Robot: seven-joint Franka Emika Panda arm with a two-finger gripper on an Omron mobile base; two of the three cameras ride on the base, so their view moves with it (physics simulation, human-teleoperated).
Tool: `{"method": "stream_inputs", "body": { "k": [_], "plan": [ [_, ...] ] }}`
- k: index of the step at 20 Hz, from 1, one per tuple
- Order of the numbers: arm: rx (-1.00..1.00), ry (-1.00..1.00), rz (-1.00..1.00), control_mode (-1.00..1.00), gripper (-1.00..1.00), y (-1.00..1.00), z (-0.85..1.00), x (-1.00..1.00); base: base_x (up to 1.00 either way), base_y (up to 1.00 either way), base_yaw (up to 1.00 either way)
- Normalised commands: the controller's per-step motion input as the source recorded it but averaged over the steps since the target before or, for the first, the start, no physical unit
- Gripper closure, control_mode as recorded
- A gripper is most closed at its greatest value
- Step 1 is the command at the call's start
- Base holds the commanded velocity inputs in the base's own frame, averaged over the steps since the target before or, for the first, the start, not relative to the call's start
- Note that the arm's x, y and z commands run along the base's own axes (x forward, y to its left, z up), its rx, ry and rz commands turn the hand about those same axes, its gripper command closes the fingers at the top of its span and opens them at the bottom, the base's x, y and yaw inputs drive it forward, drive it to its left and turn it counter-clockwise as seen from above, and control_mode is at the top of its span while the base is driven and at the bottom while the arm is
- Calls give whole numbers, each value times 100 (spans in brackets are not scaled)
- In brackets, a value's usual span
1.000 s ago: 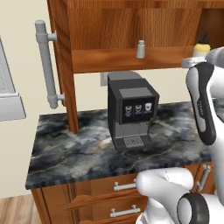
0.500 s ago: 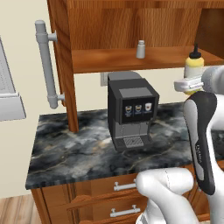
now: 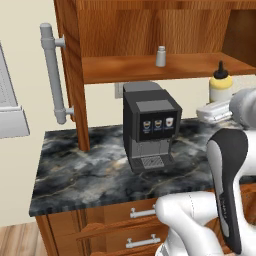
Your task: Move the shaker and mustard from the cabinet to the dining counter.
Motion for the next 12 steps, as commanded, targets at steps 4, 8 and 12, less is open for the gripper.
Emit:
{"method": "stream_inputs", "body": {
  "k": [4, 8, 12],
  "plan": [
    [0, -5, -2, -100, 100, 1, 0, -50, 0, 0, 0],
    [4, -4, -6, -100, 100, 0, -2, -24, 0, 0, 0],
    [16, 0, -8, -100, 100, 0, -4, -3, 0, 0, 0]
  ]
}}
